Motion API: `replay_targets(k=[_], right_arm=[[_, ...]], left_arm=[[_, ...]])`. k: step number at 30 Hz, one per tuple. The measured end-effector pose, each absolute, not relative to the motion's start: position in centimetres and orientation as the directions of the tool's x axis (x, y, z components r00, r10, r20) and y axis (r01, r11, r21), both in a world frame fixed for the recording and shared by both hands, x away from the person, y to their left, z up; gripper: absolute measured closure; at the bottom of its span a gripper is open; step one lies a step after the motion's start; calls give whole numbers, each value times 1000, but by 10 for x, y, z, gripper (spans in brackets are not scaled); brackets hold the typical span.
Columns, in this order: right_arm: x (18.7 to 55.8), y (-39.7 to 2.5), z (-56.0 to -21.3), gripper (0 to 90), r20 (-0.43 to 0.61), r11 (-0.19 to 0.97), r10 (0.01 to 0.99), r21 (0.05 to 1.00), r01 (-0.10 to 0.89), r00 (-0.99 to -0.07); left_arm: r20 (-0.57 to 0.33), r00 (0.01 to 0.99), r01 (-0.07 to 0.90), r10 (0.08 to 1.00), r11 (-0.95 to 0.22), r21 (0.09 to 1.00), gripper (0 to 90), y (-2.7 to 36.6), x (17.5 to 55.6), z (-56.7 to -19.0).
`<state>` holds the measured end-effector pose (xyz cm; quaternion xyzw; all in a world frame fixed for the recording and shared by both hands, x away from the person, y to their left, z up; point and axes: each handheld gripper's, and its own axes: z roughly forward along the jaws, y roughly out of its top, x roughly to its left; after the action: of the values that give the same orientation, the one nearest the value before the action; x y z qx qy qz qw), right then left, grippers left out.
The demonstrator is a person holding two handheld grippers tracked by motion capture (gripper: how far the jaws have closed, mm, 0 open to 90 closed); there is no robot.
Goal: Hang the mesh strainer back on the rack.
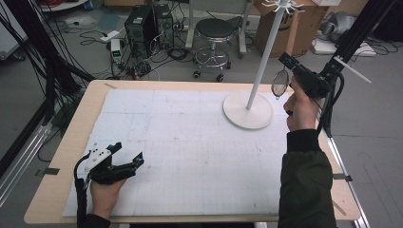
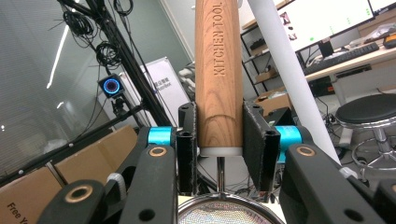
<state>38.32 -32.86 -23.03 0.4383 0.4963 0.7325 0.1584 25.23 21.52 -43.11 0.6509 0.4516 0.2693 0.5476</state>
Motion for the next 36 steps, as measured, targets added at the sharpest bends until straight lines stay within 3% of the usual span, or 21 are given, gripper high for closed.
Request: replay_targets(k=[36], right_arm=[[403, -328, -223, 691, 489, -450, 705, 868, 208, -515]], left_arm=[[-147, 444, 297, 884, 9, 955, 98, 216, 253, -432]])
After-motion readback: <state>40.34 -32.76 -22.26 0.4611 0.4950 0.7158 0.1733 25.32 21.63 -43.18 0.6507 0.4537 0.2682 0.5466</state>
